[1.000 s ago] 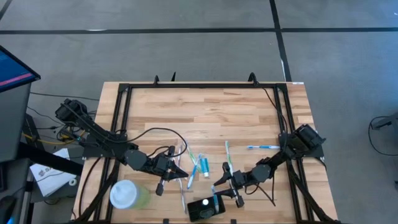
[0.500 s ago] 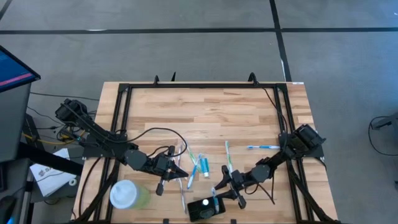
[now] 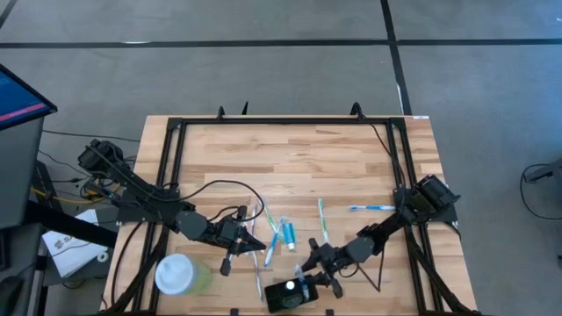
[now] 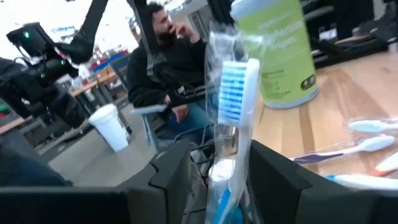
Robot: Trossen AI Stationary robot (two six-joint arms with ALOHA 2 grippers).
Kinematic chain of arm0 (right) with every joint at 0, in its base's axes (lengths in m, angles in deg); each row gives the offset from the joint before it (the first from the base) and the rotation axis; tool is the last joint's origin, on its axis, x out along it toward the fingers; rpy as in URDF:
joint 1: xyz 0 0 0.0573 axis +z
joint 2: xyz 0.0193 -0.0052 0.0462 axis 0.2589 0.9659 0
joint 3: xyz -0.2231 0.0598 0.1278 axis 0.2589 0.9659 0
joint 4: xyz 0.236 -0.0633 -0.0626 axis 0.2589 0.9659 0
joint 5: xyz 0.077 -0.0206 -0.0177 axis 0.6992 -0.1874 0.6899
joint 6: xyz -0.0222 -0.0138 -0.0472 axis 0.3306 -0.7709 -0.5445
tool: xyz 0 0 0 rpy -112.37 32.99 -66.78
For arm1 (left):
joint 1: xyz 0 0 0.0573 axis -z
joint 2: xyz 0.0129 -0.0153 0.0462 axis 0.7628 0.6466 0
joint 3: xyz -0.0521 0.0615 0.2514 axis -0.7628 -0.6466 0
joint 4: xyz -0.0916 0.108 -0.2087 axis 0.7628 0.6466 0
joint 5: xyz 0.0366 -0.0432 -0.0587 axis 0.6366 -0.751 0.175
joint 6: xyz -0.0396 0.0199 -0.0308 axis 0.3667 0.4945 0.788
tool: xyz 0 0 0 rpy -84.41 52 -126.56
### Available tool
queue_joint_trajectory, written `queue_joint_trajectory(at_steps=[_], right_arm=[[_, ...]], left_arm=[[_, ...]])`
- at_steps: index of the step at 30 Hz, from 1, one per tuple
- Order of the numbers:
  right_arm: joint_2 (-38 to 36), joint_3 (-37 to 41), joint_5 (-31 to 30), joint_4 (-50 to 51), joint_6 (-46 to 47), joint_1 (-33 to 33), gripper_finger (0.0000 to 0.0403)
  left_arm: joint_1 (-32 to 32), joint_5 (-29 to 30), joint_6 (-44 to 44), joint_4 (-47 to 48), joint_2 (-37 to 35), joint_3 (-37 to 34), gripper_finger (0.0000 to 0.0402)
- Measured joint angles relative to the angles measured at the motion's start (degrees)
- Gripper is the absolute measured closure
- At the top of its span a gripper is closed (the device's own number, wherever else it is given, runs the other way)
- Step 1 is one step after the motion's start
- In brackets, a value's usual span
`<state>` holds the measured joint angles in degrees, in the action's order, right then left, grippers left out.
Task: Pick & Place toothbrushing station
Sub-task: Put the middle blue toothbrush into the black wire organizer
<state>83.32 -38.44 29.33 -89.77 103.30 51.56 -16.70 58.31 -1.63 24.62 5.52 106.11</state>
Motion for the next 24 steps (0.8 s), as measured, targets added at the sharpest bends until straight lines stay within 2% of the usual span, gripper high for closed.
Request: queue_joint_trajectory(at_steps=[7, 13, 20, 24], right_arm=[[0.0, -2.33, 0.95, 5.19, -0.02, -0.31, 0.0311], [0.0, -2.33, 1.11, 5.09, -1.09, -0.31, 0.039], [-3.29, -2.33, -0.74, 6.57, -8.24, 0.59, 0.0388], [-7.11, -2.35, -3.28, 12.99, -12.82, 1.05, 0.0391]], left_arm=[[0.0, -0.02, 0.02, -0.03, 0.0, 0.0, 0.0398], [0.0, -0.04, 0.02, -0.06, 0.0, 0.0, 0.0398], [0.0, -0.07, 0.17, -0.11, 0.0, 0.0, 0.0398], [0.0, -0.09, 0.17, -0.12, 0.0, 0.0, 0.0398]])
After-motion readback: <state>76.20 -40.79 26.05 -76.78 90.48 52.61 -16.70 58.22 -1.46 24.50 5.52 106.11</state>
